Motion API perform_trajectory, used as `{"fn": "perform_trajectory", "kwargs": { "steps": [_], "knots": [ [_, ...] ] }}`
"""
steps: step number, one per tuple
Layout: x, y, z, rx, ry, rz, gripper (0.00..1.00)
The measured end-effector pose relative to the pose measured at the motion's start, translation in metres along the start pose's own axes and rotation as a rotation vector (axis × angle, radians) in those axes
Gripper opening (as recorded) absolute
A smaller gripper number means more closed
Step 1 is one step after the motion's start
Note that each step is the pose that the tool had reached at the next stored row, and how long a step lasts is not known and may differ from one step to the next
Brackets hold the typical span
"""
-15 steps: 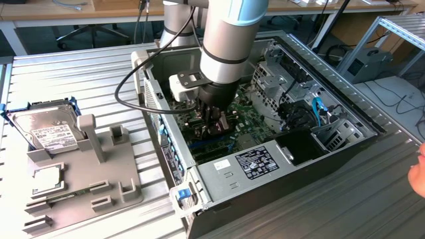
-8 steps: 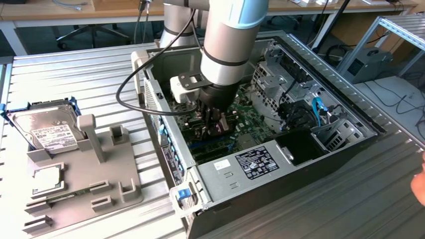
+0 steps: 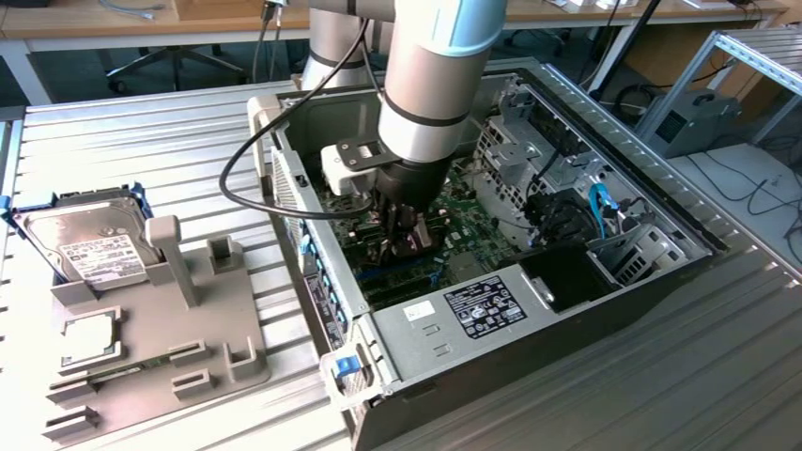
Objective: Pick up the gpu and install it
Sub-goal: 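Insert the gpu into the slot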
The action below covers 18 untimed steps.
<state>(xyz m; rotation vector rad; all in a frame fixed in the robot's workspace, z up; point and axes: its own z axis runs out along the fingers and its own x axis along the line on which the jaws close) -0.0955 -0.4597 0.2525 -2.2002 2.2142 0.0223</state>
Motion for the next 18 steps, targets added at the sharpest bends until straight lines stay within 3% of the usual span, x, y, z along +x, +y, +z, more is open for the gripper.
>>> {"fn": "perform_trajectory", "kwargs": {
  "steps": [5,6,11,18],
  "knots": [
    [0.0,0.0,0.0001,0.0001,-0.0001,0.0,0.29],
    [0.0,0.0,0.0001,0.0001,-0.0002,0.0,0.35],
    [0.0,0.0,-0.0007,-0.0001,0.0002,0.0,0.35],
    [-0.003,0.0,-0.0268,0.0,0.0005,0.0,0.35]
  ]
}}
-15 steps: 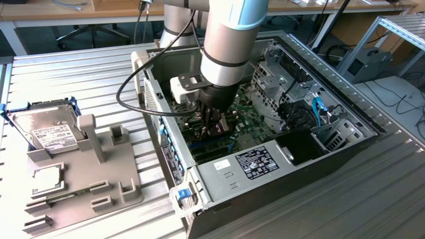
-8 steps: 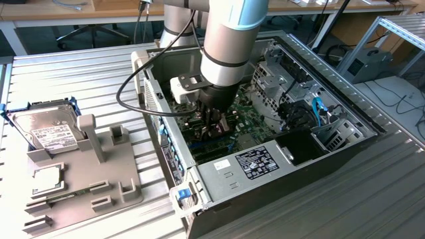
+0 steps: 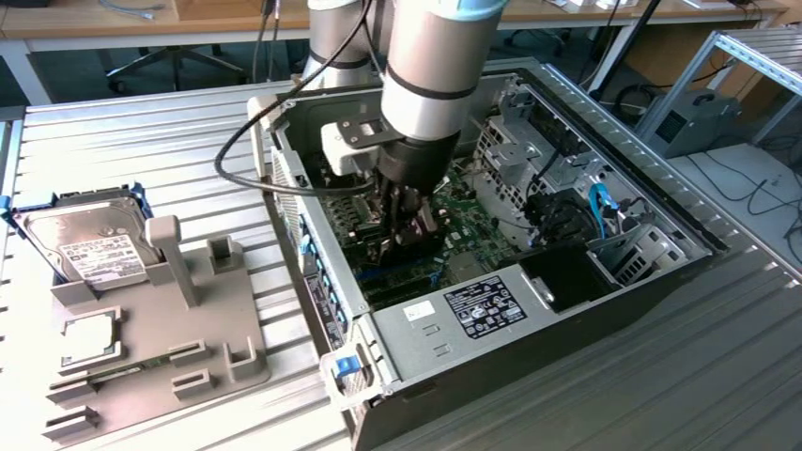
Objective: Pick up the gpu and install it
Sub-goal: 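Insert the gpu into the slot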
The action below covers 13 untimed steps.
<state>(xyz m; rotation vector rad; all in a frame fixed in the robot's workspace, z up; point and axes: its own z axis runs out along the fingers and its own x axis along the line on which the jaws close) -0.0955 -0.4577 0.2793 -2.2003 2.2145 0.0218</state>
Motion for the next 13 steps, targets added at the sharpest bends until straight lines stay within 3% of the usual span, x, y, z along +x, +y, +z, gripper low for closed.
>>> {"fn": "perform_trajectory", "kwargs": {
  "steps": [5,6,7,8,9,10,13],
  "knots": [
    [-0.007,-0.0003,-0.0191,-0.0001,0.0034,0.0,0.35],
    [-0.008,-0.0038,-0.0205,-0.0014,0.0033,0.0,0.2],
    [-0.008,-0.0097,-0.0205,-0.0067,0.0033,0.0,0.2],
    [-0.008,-0.0141,-0.0205,-0.0121,0.0033,0.0,0.14],
    [-0.008,-0.0215,-0.0205,-0.0216,0.0029,0.0,0.11],
    [-0.008,-0.0287,-0.0204,-0.0308,0.0025,0.001,0.11],
    [-0.008,-0.0436,-0.0202,-0.0472,0.0025,0.001,0.11]
  ]
}}
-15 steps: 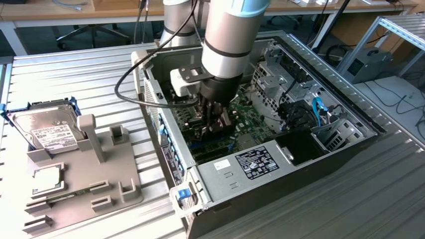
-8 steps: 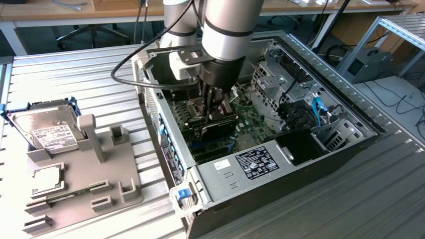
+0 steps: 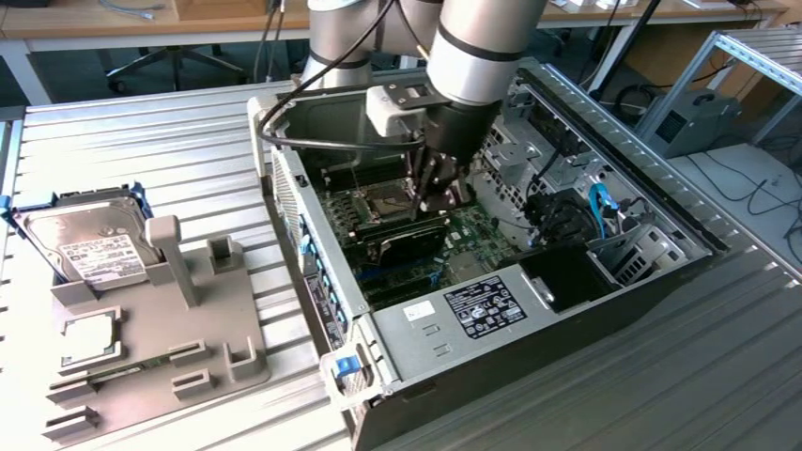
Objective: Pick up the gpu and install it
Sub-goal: 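Insert the gpu into the slot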
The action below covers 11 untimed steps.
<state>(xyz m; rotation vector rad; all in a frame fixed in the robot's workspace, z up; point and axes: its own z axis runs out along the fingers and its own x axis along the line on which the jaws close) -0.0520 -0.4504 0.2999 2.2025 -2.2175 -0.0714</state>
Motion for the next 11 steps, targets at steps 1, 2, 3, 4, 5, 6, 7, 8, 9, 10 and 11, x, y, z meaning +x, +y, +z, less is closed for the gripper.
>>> {"fn": "perform_trajectory", "kwargs": {
  "steps": [1,2,3,4,5,6,7,8,9,10,11],
  "knots": [
    [0.0,-0.0022,-0.0001,-0.002,0.0,0.0,0.11],
    [0.0,-0.0046,-0.0001,-0.0044,0.0,0.0,0.11],
    [0.0,-0.0068,-0.0002,-0.0063,0.0,0.0,0.11],
    [0.0,-0.009,-0.0003,-0.008,0.0001,0.0,0.11],
    [0.0,-0.0113,-0.0004,-0.0096,0.0001,0.0,0.11],
    [0.0,-0.0135,-0.0005,-0.0111,0.0001,0.0,0.11],
    [0.0,-0.0152,-0.0005,-0.0123,0.0001,0.0,0.11],
    [0.0,-0.0158,-0.0006,-0.0125,0.0002,0.0,0.11],
    [0.0,-0.0158,-0.0006,-0.0125,0.0001,0.0,0.11],
    [0.0,-0.0158,-0.0006,-0.0126,0.0002,0.0,0.11],
    [0.0,-0.0158,-0.0006,-0.0125,0.0001,0.0,0.11]
  ]
}}
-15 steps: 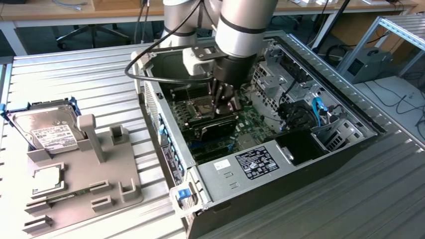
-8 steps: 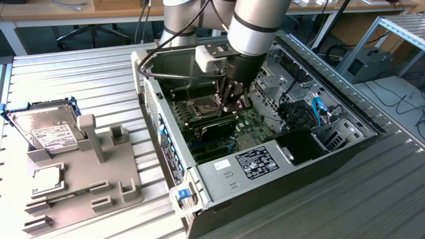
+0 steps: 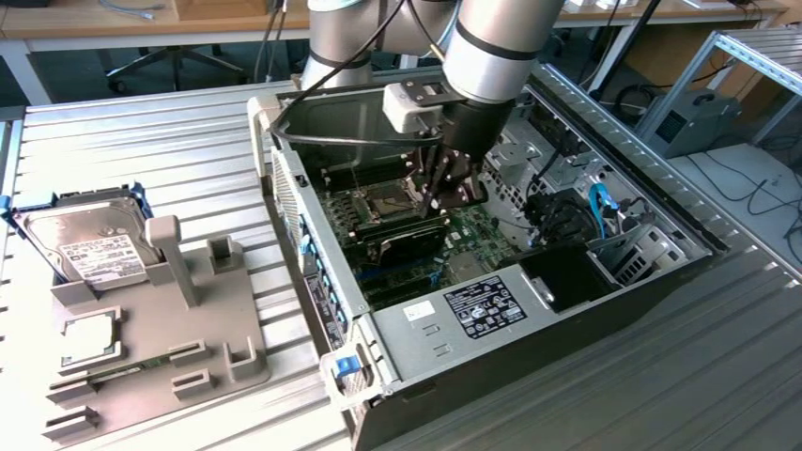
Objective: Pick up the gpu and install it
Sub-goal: 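Insert the gpu into the slot, then press down on the gpu until it lock into place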
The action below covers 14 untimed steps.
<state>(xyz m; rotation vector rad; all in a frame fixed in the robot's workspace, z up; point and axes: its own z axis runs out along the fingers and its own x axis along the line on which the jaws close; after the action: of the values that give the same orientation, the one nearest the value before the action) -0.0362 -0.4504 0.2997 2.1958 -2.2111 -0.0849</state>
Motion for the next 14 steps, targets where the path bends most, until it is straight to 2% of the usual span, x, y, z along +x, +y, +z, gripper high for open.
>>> {"fn": "perform_trajectory", "kwargs": {
  "steps": [8,10,13,14],
  "knots": [
    [0.0,0.0022,0.0004,-0.0001,0.0001,0.0,0.11],
    [0.0,0.006,0.0012,0.0,0.0,0.0,0.11],
    [0.0,0.0159,0.0033,-0.0001,0.0,0.0,0.11],
    [0.0,0.0216,0.0044,0.0,-0.0001,0.0,0.11]
  ]
}}
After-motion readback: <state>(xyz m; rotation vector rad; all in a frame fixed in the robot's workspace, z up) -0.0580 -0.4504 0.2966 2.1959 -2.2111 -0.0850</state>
